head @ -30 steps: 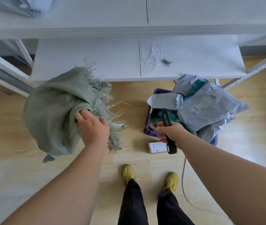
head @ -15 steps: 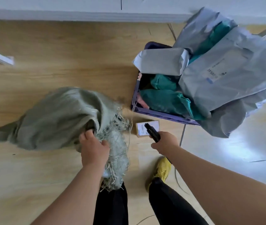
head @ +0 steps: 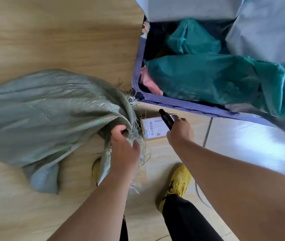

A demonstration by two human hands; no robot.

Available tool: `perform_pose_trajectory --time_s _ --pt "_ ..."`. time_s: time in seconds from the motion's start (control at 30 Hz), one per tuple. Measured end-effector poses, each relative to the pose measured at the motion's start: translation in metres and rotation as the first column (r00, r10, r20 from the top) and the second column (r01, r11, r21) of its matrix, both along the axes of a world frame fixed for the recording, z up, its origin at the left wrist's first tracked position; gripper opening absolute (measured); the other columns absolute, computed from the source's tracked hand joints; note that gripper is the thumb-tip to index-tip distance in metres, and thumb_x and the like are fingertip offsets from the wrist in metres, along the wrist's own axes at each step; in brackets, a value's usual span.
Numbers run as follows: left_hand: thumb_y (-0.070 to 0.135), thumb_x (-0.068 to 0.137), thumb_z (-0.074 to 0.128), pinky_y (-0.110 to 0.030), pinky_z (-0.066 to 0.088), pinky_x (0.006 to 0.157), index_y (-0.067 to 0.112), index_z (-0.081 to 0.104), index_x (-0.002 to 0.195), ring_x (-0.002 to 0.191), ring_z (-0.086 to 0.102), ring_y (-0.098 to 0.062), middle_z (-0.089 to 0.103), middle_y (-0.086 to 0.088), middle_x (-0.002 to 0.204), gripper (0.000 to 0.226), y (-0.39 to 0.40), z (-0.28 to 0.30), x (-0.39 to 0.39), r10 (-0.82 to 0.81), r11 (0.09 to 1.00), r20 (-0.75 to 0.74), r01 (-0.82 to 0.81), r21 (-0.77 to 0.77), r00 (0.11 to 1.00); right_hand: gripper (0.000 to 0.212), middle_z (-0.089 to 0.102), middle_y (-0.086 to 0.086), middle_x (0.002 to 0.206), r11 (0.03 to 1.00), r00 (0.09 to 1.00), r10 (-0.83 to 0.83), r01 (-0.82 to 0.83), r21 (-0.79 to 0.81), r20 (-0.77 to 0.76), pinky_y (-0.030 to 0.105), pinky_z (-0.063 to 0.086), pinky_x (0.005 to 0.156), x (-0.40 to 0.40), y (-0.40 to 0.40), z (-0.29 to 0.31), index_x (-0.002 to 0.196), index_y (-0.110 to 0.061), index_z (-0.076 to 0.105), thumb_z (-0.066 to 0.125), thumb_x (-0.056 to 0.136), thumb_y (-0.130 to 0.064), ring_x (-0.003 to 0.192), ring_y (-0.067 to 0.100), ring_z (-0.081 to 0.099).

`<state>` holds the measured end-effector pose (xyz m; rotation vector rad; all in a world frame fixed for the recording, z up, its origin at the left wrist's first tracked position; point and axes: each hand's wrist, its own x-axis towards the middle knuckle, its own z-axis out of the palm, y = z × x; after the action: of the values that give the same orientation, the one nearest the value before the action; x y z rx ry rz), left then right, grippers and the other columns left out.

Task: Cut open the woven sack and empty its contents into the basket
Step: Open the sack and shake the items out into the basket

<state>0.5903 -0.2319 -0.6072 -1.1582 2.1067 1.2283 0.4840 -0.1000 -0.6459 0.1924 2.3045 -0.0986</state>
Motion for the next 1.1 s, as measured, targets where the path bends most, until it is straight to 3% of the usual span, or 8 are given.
perform_pose_trajectory --time_s 0.1,0.17,0.27,0.4,0.5,0.63,0.8,1.1 --pt "0.014 0.094 0.056 -0.019 0.035 0.092 0.034 0.044 0.134 0.122 0.045 -0.01 0.029 -0.003 0.149 0.046 0.011 -0.029 -0.007 -0.225 0.974 -0.039 0.226 0.008 0.974 0.06 0.056 0.011 0.123 0.998 1.0 -0.031 0.031 0.056 -0.006 0.035 0.046 0.076 -0.004 0.008 -0.018 0.143 -0.017 0.038 0.055 0.088 0.001 0.108 0.032 0.059" --pt "0.024 0.097 0.052 -0.031 0.029 0.113 0.036 0.052 0.135 0.142 0.028 -0.02 0.017 -0.006 0.156 0.04 0.016 -0.051 -0.015 -0.296 0.955 0.07 0.295 0.031 0.953 0.057 0.058 0.013 0.122 0.995 1.0 -0.024 0.024 0.093 0.003 0.035 0.044 0.073 -0.004 0.014 -0.027 0.141 -0.013 0.036 0.054 0.089 0.0 0.108 0.032 0.06" --pt "0.041 0.099 0.045 -0.035 0.018 0.119 0.024 0.044 0.145 0.148 0.008 -0.026 0.014 -0.011 0.16 0.049 0.021 -0.071 -0.031 -0.374 0.926 0.277 0.375 0.053 0.885 0.051 0.061 0.014 0.119 0.991 0.998 -0.049 0.045 0.124 0.027 0.034 0.045 0.072 -0.006 0.021 -0.037 0.138 -0.011 0.038 0.054 0.09 -0.002 0.106 0.031 0.061" --pt "0.054 0.093 0.051 -0.039 0.014 0.12 0.018 0.032 0.152 0.149 0.003 -0.029 -0.009 -0.009 0.161 0.072 0.023 -0.083 -0.049 -0.263 0.96 0.43 0.191 0.205 0.863 0.047 0.065 0.011 0.111 0.992 0.988 -0.105 0.097 0.076 0.111 0.03 0.046 0.068 -0.009 0.026 -0.044 0.131 -0.014 0.047 0.062 0.087 -0.009 0.095 0.029 0.063" --pt "0.053 0.09 0.056 -0.036 0.022 0.118 0.024 0.043 0.147 0.146 0.015 -0.029 -0.003 -0.008 0.159 0.065 0.023 -0.091 -0.051 -0.152 0.969 0.445 0.043 0.245 0.883 0.052 0.063 0.008 0.108 0.986 0.979 -0.164 0.165 0.006 0.12 0.03 0.047 0.065 -0.009 0.027 -0.043 0.13 -0.017 0.049 0.068 0.082 -0.018 0.086 0.026 0.061" --pt "0.04 0.095 0.054 -0.031 0.026 0.113 0.018 0.054 0.138 0.142 0.019 -0.024 0.014 -0.008 0.154 0.048 0.016 -0.078 -0.033 0.055 0.984 0.359 -0.112 0.138 0.932 0.064 0.054 0.005 0.122 0.987 0.988 -0.142 0.146 -0.072 0.064 0.03 0.046 0.075 0.002 0.025 -0.023 0.138 -0.023 0.045 0.075 0.081 -0.031 0.103 0.025 0.059" --pt "0.032 0.088 0.062 -0.034 0.037 0.11 0.017 0.06 0.127 0.133 0.041 -0.026 0.046 -0.006 0.144 0.041 0.007 -0.01 0.003 0.295 0.939 0.31 -0.334 0.082 0.904 0.071 0.057 0.003 0.12 0.949 0.978 -0.206 0.208 -0.235 0.036 0.034 0.052 0.077 0.029 0.007 0.04 0.138 -0.034 0.038 0.077 0.079 -0.027 0.101 0.025 0.061" --pt "0.026 0.091 0.061 -0.038 0.042 0.103 0.022 0.063 0.128 0.124 0.048 -0.031 0.035 -0.015 0.143 0.037 -0.022 0.163 -0.006 0.521 0.853 0.107 -0.511 -0.108 0.847 0.066 0.059 -0.001 0.122 0.845 0.958 -0.287 0.262 -0.466 0.018 0.031 0.045 0.071 0.051 -0.02 0.207 0.139 -0.037 0.031 0.07 0.086 -0.027 0.092 0.018 0.059"
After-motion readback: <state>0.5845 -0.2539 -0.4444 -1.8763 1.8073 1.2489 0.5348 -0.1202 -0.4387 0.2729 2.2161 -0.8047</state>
